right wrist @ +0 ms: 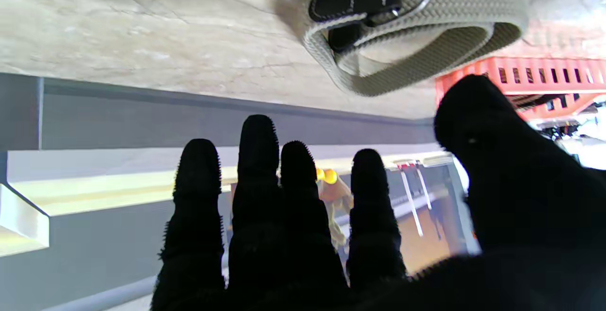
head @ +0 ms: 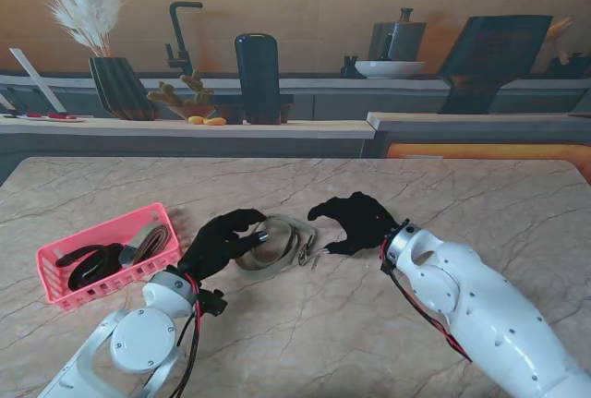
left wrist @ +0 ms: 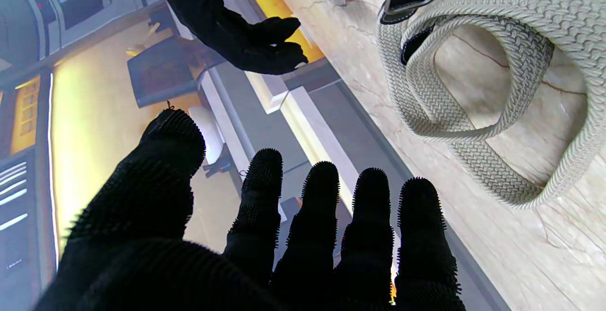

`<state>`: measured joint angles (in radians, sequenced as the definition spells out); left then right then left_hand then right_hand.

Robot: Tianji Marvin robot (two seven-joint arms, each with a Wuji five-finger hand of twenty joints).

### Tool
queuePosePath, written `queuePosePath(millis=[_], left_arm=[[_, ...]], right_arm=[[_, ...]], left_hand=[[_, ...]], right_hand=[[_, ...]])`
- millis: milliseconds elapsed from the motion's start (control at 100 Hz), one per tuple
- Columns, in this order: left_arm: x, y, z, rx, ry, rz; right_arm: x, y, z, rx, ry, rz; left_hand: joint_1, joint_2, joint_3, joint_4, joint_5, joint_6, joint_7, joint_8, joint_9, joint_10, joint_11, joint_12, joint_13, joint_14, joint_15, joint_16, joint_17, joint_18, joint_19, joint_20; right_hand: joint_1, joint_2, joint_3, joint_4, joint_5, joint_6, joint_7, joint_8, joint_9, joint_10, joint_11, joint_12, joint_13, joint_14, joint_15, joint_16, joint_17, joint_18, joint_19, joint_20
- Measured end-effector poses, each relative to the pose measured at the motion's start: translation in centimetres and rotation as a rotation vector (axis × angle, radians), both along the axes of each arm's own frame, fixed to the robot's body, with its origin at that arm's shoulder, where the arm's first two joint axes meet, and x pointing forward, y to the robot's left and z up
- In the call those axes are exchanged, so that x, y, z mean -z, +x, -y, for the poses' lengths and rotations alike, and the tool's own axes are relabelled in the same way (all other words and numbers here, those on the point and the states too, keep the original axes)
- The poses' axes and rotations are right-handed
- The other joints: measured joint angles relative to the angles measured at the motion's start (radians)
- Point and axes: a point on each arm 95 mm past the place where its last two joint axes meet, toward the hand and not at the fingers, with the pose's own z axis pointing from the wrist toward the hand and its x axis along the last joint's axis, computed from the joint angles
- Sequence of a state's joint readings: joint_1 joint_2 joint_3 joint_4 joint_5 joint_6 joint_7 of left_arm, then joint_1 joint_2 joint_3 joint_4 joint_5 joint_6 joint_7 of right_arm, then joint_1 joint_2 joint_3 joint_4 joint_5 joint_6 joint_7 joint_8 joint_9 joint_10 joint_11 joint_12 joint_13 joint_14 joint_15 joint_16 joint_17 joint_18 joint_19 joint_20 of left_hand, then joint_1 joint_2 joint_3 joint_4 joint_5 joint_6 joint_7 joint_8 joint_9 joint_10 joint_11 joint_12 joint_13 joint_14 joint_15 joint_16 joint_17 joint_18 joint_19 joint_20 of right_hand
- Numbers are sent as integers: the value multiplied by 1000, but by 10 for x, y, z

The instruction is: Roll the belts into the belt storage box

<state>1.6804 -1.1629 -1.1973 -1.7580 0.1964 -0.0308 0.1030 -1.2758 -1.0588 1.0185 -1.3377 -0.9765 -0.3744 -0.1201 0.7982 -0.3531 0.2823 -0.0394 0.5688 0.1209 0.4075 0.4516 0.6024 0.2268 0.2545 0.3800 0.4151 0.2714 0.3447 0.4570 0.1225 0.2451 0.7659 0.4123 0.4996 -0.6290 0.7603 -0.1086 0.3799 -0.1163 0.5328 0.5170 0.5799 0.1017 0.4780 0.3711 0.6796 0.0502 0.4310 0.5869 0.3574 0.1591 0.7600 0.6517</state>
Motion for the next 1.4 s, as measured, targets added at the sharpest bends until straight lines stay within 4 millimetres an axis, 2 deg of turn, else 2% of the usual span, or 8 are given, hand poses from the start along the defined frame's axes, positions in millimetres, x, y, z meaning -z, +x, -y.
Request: queuePosePath(millis=[200,330,370,590,810,1160,1280,1400], left_arm=[[-1,2,-4,-14,-2,2],[-1,2,-5,-28,-4,5],[-1,2,-5,-32,-4,5],[0,2,-5,-37,-14,-9],[0,3,-5,-46,-15,-15],[0,4,-4,-48,-30,-29],[0,5,-4,-47,-31,-31],[0,5,-4,-47,-37,-34]], right_arm=[[2,13,-5,68,-105,-65],[11,21,-12,68,-169,-111],[14,24,-13,73,-184,-122],[38,40,-16,108,-274,-144],[52,57,-23,152,-208,-153],[59,68,-45,90,-159,-183],[61,69,-49,86,-149,-170],[66,73,-50,81,-125,-168]], left_hand=[[0,0,-3,0,0,0,0,0,10,0,0,0,1,5,0,0,0,4,0,0],[0,0,-3,0,0,-1,0,0,10,0,0,0,11,5,2,0,0,6,0,0],[0,0,-8,0,0,-1,0,0,10,0,0,0,10,5,2,0,0,6,0,0],[1,12,-26,0,0,-1,0,0,10,0,0,0,11,6,2,0,0,12,0,0],[1,12,-49,0,0,-2,-1,2,22,0,0,4,12,6,2,0,0,13,1,0],[2,24,-72,0,16,-6,-1,11,22,0,0,5,16,7,2,0,0,15,1,0],[4,35,-82,0,16,-7,-1,12,29,0,0,7,16,7,2,0,0,15,2,0],[5,35,-92,0,29,-8,-1,12,49,0,0,12,27,8,2,1,0,19,2,0]], right_hand=[[0,0,-111,0,-69,105,-103,-18,-125,46,-43,-12,-95,38,-82,-62,-60,14,-27,9],[0,0,-142,0,-114,117,-151,-17,-188,58,-66,-24,-154,57,-162,-115,-100,23,-67,9],[0,0,-142,21,-130,120,-156,-16,-201,59,-69,-25,-169,62,-176,-125,-104,24,-75,9],[0,0,-142,21,-192,146,-186,-5,-263,84,-60,-25,-191,83,-193,-141,-117,26,-82,9],[0,0,-141,21,-193,156,-186,21,-274,96,-41,-25,-191,85,-176,-141,-115,26,-82,9],[1,0,-139,21,-176,138,-135,59,-270,84,1,-26,-187,80,-111,-139,-90,26,-58,9],[2,-15,-48,21,-124,109,-72,68,-198,44,25,-35,-146,68,-69,-117,-76,26,-29,9],[2,-11,69,21,-43,44,33,69,-66,9,62,-34,-96,46,-12,-88,-50,25,7,-2]])
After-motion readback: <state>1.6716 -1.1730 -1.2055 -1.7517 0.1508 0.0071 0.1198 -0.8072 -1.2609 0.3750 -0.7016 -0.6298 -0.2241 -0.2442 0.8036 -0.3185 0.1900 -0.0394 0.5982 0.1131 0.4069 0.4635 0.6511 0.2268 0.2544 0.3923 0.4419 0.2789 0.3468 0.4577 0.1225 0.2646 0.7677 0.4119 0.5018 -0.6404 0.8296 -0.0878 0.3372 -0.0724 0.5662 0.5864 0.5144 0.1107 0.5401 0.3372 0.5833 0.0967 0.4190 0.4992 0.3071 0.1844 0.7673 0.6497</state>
